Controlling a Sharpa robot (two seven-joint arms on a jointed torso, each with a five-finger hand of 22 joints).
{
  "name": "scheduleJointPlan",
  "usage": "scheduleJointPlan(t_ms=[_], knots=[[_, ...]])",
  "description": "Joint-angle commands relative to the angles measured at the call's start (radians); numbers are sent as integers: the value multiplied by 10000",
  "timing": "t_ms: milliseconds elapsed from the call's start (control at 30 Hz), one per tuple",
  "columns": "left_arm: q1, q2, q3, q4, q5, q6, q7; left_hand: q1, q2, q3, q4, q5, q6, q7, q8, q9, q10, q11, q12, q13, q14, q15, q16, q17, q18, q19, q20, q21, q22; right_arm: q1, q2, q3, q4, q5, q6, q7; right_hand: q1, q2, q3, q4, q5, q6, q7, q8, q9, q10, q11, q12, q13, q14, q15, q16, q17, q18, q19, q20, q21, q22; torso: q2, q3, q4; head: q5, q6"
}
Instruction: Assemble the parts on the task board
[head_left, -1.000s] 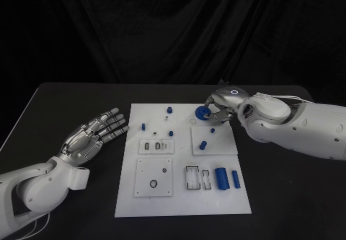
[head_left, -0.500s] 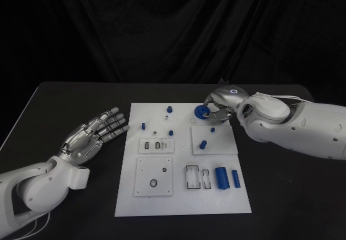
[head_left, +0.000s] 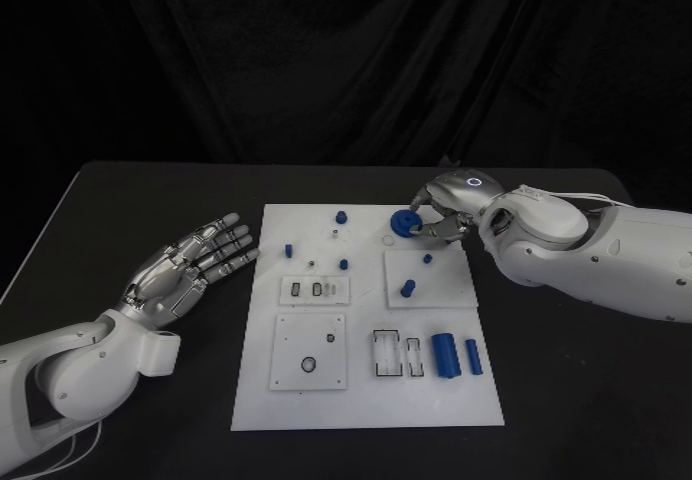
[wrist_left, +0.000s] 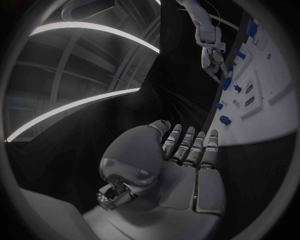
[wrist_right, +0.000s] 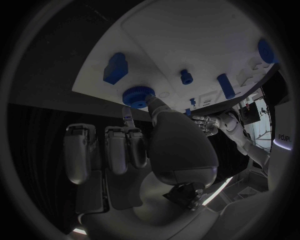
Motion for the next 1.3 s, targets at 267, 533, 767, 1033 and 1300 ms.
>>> scheduleJointPlan(t_ms=[267,533,767,1033,1300], knots=[[16,-19,-2,13,-14,135,1115,-103,-44,74,9,25,45,77,38,3,29,84,82,14,38,69,65,-15,-90,-26,10,-46,-13,-4,-15,7,164,-88,-432,-352,-51,-85,-104,38,-216,-230,39,-110,-57,1041,101,27,2629,1067,104,25,2634,56,275,100,-103,1882,-5,0,24,-17,-11],[15,-2,-5,-1,-14,145,1105,-115,-57,91,-5,22,58,79,43,5,34,88,94,16,39,72,69,-15,-94,-22,9,-43,-13,15,25,8,171,-88,-305,-391,13,29,-44,65,184,-417,63,-153,-158,1041,126,27,2629,1067,134,25,2634,70,238,140,-151,1857,-12,7,7,-20,8],[15,21,-6,-17,-14,166,1099,-115,-57,91,-5,22,58,79,43,5,34,88,94,16,39,72,69,-15,-94,-22,9,-43,-13,15,129,8,82,-88,-104,-377,42,129,18,53,558,-354,62,-106,-204,1041,126,27,2629,1067,135,25,2634,73,233,145,-164,1859,-15,-3,7,-53,4],[15,34,-6,-29,-14,184,1091,-115,-57,91,-5,22,58,79,43,5,34,88,94,16,39,72,69,-15,-94,-22,9,-43,-13,14,226,7,-54,-88,201,-362,101,181,99,-26,988,-484,94,-161,-336,1041,145,27,2629,1067,147,25,2634,71,240,154,-167,1873,-12,-3,21,-84,31],[15,70,-9,-52,-14,215,1101,-134,-73,116,-25,18,68,83,47,7,46,96,118,21,41,73,77,-16,-99,-24,7,-44,-14,13,308,7,-165,-88,540,-300,125,215,139,-55,1102,-476,99,-150,-367,1041,152,27,2629,1067,153,25,2634,71,242,159,-168,1877,-12,-3,18,-90,13]])
